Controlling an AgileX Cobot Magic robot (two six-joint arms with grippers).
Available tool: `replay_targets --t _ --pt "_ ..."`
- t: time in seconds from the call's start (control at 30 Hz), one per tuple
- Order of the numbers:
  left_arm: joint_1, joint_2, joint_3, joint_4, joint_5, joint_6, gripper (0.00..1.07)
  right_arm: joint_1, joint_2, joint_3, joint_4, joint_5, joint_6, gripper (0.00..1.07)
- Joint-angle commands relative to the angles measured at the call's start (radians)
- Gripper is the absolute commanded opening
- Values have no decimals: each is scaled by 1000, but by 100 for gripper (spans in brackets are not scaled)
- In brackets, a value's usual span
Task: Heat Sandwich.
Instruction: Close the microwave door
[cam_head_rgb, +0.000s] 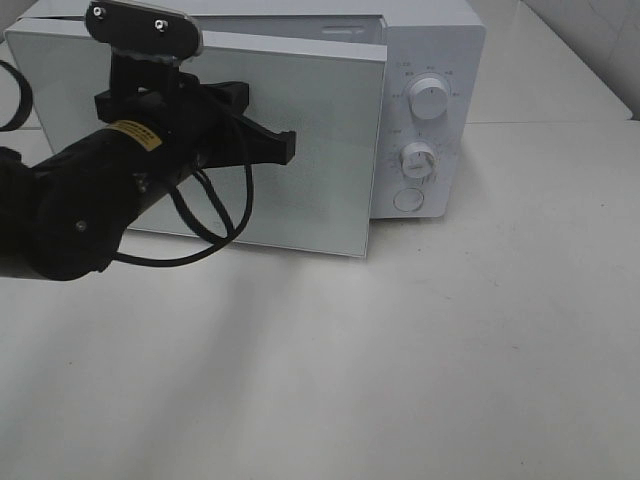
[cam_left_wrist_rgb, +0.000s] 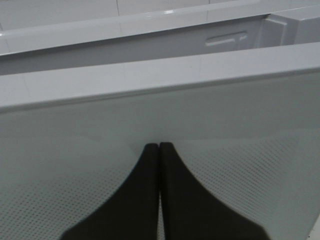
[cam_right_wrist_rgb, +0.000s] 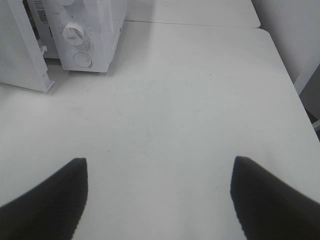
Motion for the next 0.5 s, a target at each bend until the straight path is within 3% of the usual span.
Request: replay_targets --t 0.03,0.5 --pt "-6 32 -57 -6 26 1 0 -8 -26 2 -6 -9 8 76" --pt "-6 161 -239 -5 83 1 0 -8 -26 2 -6 -9 8 76"
